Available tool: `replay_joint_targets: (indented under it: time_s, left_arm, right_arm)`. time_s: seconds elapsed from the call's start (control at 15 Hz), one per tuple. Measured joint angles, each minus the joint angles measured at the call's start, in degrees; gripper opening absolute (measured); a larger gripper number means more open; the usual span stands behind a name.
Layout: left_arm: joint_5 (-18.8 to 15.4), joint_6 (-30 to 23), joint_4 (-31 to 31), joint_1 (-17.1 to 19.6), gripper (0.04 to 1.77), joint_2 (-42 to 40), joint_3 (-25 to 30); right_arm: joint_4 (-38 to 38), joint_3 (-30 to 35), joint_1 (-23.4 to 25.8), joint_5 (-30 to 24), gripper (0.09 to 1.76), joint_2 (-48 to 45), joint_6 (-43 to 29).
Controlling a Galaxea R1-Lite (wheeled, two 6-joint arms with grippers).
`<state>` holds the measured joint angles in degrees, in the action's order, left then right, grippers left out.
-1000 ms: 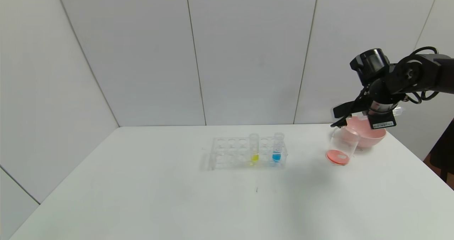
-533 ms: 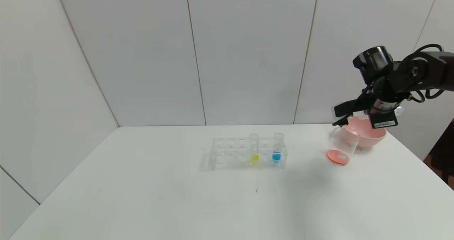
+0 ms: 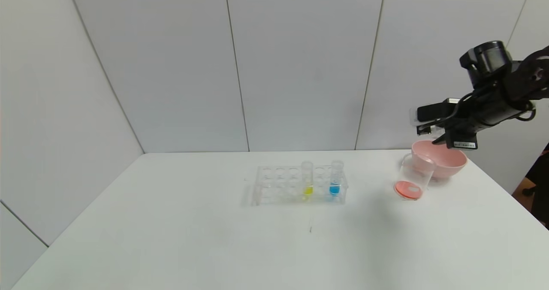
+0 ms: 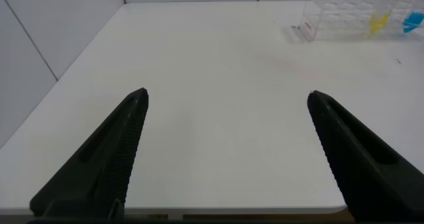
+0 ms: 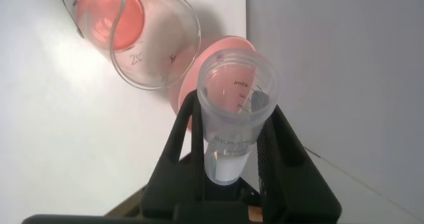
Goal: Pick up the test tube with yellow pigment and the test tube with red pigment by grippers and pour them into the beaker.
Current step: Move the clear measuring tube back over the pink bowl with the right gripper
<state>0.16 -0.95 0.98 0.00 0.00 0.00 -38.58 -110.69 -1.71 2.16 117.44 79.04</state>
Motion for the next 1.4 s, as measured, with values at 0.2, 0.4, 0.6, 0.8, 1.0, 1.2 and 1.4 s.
replay_joint_targets:
  time_s: [0.2, 0.4, 0.6, 0.8, 1.0, 1.2, 1.4]
  left_arm:
    - [0.0, 0.0, 0.0, 0.0, 1.72, 0.0, 0.0]
    - [0.0, 0.0, 0.0, 0.0, 1.72, 0.0, 0.0]
    - [0.0, 0.0, 0.0, 0.0, 1.72, 0.0, 0.0]
    - [0.0, 0.0, 0.0, 0.0, 1.72, 0.0, 0.0]
    - [-0.02, 0.0, 0.0, 0.0, 1.72, 0.0, 0.0]
    - [0.0, 0.0, -0.02, 0.0, 1.72, 0.0, 0.0]
    - [0.02, 0.0, 0.0, 0.0, 1.72, 0.0, 0.0]
  right_arm:
    - [-1.57, 0.27, 4.51, -12.8, 0.52, -2.51, -8.86]
    - [-1.76, 0.46, 8.86, -22.87, 0.52, -4.24, -19.71]
    - [-0.8, 0.28, 11.3, -24.1, 0.52, -5.49, -33.87]
    - [3.52, 0.38, 13.63, -24.08, 0.52, -6.5, -47.6]
    - [12.09, 0.57, 14.71, -23.88, 0.52, -6.83, -64.73]
    - [21.15, 0.55, 15.7, -19.5, 0.52, -6.75, -76.45]
    - [23.76, 0.6, 15.84, -14.2, 0.52, -6.12, -78.03]
